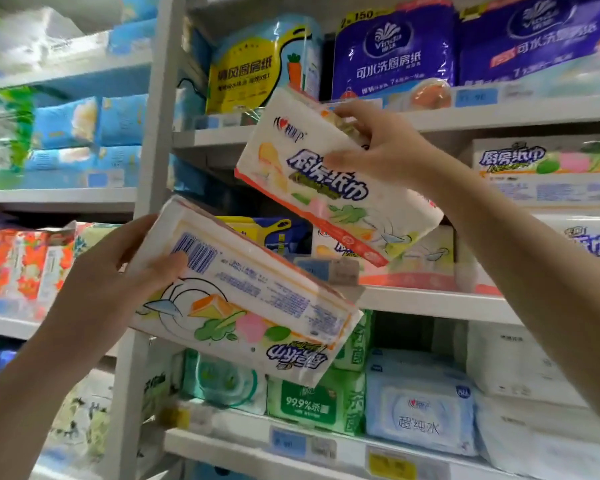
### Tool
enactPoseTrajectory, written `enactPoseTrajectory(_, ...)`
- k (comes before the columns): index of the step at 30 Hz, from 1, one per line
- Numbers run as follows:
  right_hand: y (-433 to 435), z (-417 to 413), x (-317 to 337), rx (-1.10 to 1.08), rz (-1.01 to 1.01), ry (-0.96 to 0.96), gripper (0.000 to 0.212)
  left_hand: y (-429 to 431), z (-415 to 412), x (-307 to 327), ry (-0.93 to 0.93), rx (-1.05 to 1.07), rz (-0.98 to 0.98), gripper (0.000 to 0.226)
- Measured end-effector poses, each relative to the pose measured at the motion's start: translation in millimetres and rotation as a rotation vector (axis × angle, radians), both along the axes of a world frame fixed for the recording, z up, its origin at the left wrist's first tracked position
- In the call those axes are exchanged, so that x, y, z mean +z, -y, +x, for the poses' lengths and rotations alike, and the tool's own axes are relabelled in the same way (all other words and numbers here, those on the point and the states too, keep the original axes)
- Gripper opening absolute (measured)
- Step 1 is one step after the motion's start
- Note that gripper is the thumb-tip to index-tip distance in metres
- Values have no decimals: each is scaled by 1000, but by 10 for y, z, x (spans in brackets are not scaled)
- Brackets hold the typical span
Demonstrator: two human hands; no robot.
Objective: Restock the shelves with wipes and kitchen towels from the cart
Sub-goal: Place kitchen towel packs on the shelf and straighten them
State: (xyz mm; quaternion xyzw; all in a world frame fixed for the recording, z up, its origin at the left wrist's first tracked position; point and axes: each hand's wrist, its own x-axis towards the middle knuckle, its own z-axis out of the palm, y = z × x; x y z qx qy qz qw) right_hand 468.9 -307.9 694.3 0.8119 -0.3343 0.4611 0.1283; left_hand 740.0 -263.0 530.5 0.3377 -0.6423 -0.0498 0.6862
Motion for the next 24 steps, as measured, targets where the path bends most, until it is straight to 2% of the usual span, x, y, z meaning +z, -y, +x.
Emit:
enactPoseTrajectory(6,375,95,14,-333,31,-324,57,309,260,73,9,-50,-9,56)
enactPoseTrajectory(10,458,51,44,-396,68,-324,56,435,314,100,-30,-77,-21,59)
enactPoseTrajectory(13,501,-2,56,-471,20,-340,54,452,310,108,-19,-107,-22,65)
enactPoseTrajectory(15,536,-19,42,-559,-9,-379,62,453,308,109,-5,-114,-20,62)
enactPoseTrajectory(18,600,-26,56,-645,-49,-424,83,475,306,109,20,-113,-26,47)
enactPoseTrajectory(20,647,-45,91,-637,-103,-432,83,494,326,106,13,-127,-26,43)
enactPoseTrajectory(24,710,-126,121,-606,-129,-434,87,500,367,115,17,-139,-31,70)
